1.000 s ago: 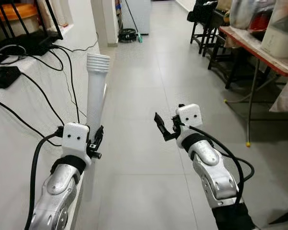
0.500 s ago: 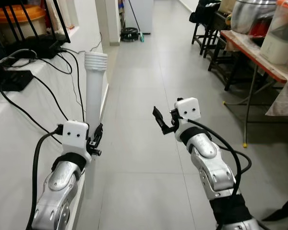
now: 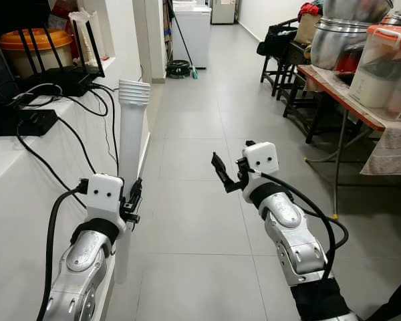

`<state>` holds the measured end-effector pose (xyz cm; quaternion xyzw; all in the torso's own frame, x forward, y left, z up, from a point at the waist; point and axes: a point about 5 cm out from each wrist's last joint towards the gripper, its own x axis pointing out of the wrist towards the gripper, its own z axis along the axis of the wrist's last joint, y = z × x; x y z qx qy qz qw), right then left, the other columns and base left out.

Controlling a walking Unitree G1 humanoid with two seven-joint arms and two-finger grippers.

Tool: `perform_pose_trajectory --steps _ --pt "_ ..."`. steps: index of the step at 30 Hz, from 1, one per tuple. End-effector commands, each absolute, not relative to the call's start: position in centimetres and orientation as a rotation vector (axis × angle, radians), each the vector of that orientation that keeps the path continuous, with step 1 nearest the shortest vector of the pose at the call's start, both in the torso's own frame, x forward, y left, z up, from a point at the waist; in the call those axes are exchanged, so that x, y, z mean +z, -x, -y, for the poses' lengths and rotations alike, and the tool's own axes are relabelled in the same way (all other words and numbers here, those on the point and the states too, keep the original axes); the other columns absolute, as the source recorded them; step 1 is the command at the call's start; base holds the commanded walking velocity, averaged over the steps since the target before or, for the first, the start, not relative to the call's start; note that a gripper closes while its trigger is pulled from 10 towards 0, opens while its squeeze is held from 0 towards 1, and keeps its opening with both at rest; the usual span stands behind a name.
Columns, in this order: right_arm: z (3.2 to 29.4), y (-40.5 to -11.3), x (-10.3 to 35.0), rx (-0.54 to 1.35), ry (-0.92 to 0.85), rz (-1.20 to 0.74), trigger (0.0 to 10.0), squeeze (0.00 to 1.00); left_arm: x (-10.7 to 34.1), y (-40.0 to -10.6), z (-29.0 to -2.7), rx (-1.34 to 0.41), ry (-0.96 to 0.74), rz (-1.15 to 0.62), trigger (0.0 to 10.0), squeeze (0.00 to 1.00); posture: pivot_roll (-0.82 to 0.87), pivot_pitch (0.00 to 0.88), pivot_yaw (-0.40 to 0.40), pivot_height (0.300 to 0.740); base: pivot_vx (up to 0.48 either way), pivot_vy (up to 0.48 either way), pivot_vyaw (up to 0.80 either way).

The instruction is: Building children table

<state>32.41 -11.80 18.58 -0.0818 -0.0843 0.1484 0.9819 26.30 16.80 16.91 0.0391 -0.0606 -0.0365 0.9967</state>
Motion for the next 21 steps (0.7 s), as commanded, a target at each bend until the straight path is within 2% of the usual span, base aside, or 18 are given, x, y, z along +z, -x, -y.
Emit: perform_pose_trajectory --steps 1,6,21 --pt "11.88 -32.38 18.10 0.292 0.155 0.158 10.0 0.00 16.53 -26.38 -16.89 -0.070 -0.095 0.114 10.0 0.00 0.12 0.000 -0.041 0.740 0.000 0.000 0.00" --pt "11.66 -32.40 18.09 0.295 0.149 0.157 10.0 0.00 16.41 -26.49 -16.61 -0.087 -0.101 0.108 10.0 0.00 0.12 0.000 -0.041 0.740 0.000 -0.130 0.00" --pt "11.93 -32.48 18.09 0.278 0.154 0.162 10.0 0.00 16.05 -26.63 -16.30 -0.105 -0.125 0.093 10.0 0.00 0.11 0.000 -0.041 0.740 0.000 -0.453 0.00"
